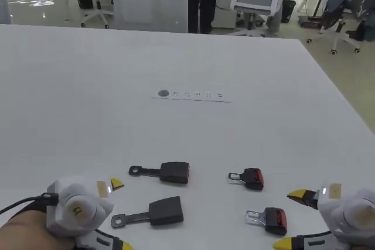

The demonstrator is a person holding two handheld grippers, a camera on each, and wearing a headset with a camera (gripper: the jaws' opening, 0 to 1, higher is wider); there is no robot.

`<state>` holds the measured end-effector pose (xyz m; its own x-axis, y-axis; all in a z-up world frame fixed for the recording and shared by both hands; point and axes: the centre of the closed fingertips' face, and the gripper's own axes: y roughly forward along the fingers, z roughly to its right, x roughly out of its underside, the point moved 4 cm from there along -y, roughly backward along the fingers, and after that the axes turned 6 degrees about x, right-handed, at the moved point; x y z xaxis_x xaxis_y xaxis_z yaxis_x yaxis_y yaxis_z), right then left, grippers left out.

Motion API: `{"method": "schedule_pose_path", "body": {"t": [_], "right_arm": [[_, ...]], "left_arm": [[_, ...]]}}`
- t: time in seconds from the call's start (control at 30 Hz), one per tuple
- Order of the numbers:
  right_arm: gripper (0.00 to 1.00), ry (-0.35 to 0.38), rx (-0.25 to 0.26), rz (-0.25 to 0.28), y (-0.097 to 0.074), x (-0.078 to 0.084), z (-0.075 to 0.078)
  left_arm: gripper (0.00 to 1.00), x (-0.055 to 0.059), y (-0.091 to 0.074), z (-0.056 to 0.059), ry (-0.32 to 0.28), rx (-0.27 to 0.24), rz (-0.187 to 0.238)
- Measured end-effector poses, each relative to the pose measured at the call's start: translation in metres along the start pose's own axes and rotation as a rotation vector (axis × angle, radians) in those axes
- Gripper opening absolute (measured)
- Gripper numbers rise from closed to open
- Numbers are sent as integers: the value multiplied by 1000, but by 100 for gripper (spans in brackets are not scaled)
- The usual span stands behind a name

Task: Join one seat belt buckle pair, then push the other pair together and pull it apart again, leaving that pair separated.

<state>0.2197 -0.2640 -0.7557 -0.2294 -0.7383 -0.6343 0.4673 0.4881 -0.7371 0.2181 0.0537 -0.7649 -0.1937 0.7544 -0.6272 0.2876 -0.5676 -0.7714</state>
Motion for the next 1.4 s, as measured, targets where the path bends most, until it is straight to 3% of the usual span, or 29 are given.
{"method": "schedule_pose_path", "body": {"t": [0.1,0.17,0.23,0.4,0.5,0.67,0.83,0.93,0.97,1.0,1.2,1.4], "right_arm": [[61,-18,-13,-11,4,3,1],[58,-24,-26,-16,6,4,1],[57,-31,-26,-19,9,7,4],[53,-48,-45,-43,17,12,7],[52,-61,-54,-56,21,15,9],[49,-93,-77,-77,27,18,11],[46,-84,-97,-99,33,22,19],[46,-97,-111,-114,37,24,20],[45,-104,-120,-121,38,25,20],[46,-109,-124,-127,39,26,20],[44,-117,-157,-164,48,38,26],[42,-137,-193,-172,52,38,25]], "left_arm": [[78,-6,7,-5,13,15,26],[77,-5,13,-9,12,13,-5],[75,-6,18,-12,16,19,-7],[65,-13,32,-4,4,80,38],[60,-7,39,-4,54,87,-21],[58,-8,50,-10,-10,94,-21],[53,-7,61,-14,-14,107,-67],[47,-6,66,-13,-61,126,-58],[46,-2,67,-13,-26,125,-101],[45,-1,68,-12,-14,131,-111],[43,-4,73,-16,2,151,-118],[37,-8,77,-15,30,192,-132]]}}
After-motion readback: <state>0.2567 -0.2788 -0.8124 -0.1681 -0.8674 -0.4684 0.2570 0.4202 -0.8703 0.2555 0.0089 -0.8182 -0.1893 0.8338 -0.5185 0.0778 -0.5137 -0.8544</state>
